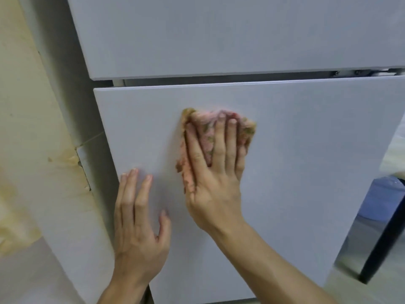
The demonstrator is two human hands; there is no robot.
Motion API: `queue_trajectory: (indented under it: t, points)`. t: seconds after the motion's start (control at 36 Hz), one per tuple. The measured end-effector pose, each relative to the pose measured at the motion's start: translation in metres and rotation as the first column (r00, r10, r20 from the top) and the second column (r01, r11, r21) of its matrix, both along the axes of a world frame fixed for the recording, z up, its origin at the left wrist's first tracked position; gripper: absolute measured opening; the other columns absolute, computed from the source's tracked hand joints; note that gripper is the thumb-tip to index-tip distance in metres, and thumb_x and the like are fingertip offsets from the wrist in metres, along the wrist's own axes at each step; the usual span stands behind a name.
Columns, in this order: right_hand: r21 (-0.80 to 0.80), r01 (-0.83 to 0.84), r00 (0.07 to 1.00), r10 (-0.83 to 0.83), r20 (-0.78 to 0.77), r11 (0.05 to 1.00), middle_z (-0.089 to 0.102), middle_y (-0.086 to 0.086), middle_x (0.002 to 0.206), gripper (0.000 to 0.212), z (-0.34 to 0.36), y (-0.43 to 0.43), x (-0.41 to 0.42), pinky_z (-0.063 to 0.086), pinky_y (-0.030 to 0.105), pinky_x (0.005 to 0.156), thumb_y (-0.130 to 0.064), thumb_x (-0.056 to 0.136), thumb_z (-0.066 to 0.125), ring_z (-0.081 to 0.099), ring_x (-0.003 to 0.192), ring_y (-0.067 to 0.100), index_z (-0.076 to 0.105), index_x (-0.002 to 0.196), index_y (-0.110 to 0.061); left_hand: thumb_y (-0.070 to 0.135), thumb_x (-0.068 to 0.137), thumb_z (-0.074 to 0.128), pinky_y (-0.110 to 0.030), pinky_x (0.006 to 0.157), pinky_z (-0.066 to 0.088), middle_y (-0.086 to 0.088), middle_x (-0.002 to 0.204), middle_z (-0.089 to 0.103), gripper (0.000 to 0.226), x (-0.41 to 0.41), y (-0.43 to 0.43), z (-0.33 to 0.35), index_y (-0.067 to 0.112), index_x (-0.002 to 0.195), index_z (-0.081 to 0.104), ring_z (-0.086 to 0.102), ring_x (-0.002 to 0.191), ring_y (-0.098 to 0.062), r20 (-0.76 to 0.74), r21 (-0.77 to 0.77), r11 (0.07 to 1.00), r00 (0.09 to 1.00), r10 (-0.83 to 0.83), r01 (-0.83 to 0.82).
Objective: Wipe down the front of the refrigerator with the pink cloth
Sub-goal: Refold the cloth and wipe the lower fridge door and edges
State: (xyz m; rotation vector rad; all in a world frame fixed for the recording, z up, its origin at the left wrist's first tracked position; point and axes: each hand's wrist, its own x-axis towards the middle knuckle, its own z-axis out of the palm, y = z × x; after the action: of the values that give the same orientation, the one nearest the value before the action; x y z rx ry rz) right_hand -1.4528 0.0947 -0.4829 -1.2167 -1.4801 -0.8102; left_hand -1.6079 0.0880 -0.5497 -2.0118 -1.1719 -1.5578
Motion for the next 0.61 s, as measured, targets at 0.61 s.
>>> queue_trajectory:
  t: [0.61]
  points:
    - [-0.014, 0.058, 0.982, -0.054, 0.182, 0.998, 0.008, 0.006, 0.175, 0.057, -0.084, -0.023, 0.177, 0.012, 0.047, 0.131, -0.032, 0.109, 0.04, 0.011, 0.162, 0.028, 0.03, 0.164, -0.019, 0.032, 0.096, 0.058, -0.056, 0.129, 0.016, -0.023, 0.169, 0.021, 0.07, 0.049, 0.001, -0.006, 0.0, 0.155, 0.039, 0.012, 0.162, -0.037, 0.008, -0.013, 0.999, 0.999, 0.038, -0.037]
